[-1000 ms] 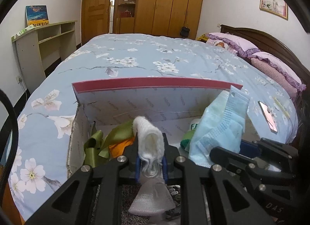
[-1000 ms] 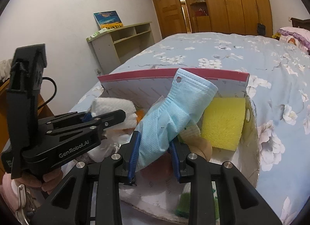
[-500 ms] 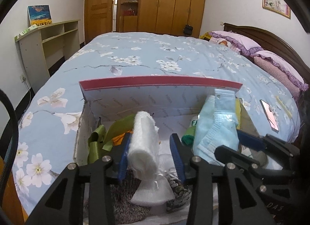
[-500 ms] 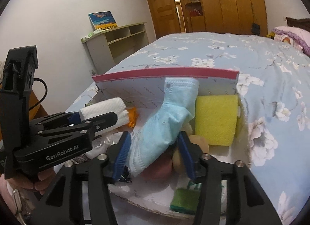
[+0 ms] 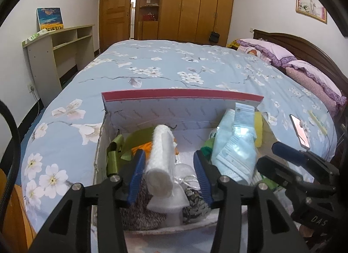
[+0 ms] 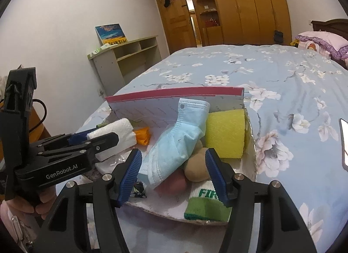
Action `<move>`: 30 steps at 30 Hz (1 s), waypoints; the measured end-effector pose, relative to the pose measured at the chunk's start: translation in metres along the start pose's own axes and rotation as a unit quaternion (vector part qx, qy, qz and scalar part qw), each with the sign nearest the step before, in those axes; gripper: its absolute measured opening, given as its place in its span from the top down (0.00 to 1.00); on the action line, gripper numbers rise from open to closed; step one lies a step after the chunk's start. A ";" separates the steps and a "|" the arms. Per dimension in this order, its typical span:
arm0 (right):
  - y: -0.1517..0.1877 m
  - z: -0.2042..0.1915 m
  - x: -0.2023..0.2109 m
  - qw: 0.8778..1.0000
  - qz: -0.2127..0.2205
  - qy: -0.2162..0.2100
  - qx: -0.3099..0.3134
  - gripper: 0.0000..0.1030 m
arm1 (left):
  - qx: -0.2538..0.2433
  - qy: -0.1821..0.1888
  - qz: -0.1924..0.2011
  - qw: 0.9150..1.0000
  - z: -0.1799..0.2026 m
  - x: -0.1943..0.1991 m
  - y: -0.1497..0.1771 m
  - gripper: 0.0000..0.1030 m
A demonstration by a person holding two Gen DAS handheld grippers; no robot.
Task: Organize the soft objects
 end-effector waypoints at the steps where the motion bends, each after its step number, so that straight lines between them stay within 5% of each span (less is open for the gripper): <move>1: 0.000 -0.001 0.002 1.000 0.002 0.001 0.001 0.40 | 0.001 0.001 0.000 1.000 0.000 0.002 0.001 0.53; 21: 0.012 -0.031 0.045 1.000 0.017 0.014 0.014 0.40 | 0.034 -0.003 0.038 0.999 -0.009 0.063 0.018 0.48; 30: 0.029 -0.043 0.057 0.999 0.011 0.025 0.019 0.40 | 0.036 -0.012 0.031 0.999 -0.012 0.074 0.042 0.34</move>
Point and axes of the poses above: each gripper's, at about its wrist camera, not at the fingertips, and x roughly against the way its jaws point, z to its right, y to its underside, the point moved 8 cm from there along -x, roughly the way its jaws point, and after that the axes turned 12 degrees about x, right-handed, at the moved point
